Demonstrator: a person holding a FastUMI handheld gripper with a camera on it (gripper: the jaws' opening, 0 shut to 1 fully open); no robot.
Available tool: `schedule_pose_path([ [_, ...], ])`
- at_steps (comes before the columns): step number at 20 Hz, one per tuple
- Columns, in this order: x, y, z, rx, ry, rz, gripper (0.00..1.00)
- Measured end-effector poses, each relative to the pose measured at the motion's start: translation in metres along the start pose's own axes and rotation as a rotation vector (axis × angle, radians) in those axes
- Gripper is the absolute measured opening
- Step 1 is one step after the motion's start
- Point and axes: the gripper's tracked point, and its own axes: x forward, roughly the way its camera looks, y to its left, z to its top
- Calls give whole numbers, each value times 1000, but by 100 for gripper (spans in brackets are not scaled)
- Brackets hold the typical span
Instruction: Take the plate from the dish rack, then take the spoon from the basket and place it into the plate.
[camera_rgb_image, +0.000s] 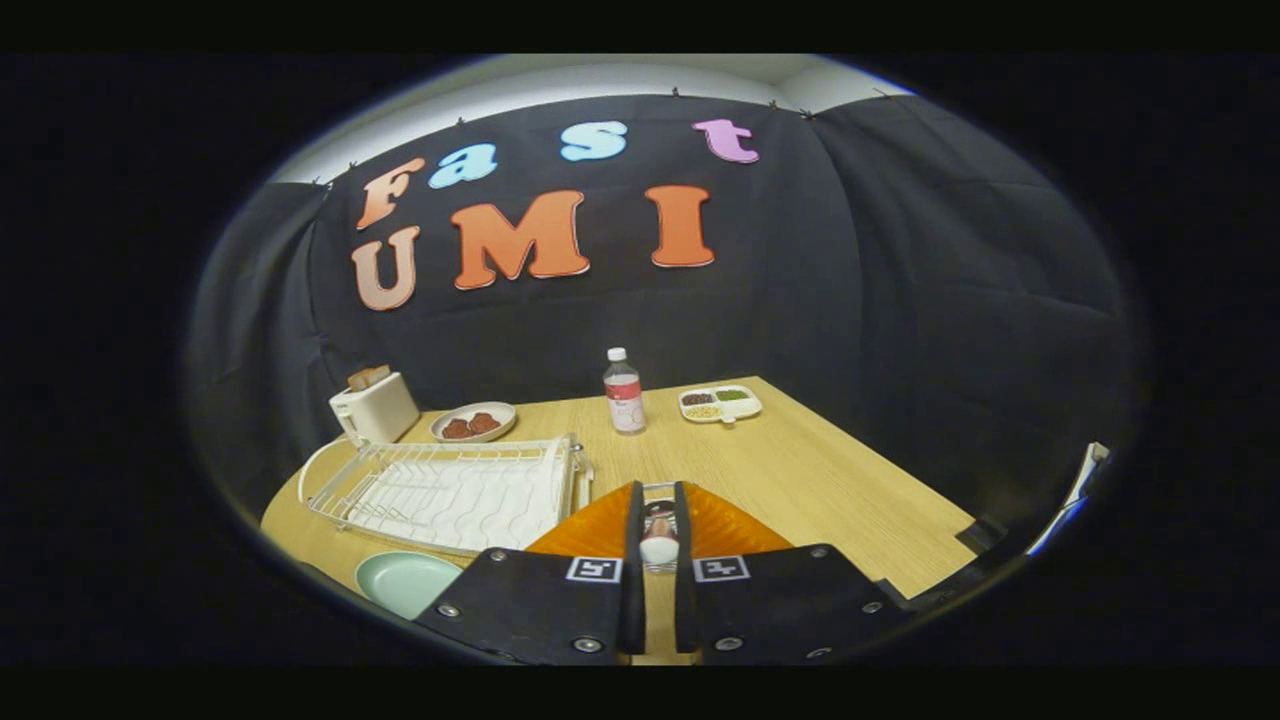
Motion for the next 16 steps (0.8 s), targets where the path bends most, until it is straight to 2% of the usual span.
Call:
schedule_pose_path([
  [8, -51, 59, 14, 0, -26, 62, 11],
  [16, -89, 147, 4, 1, 2, 236, 11],
])
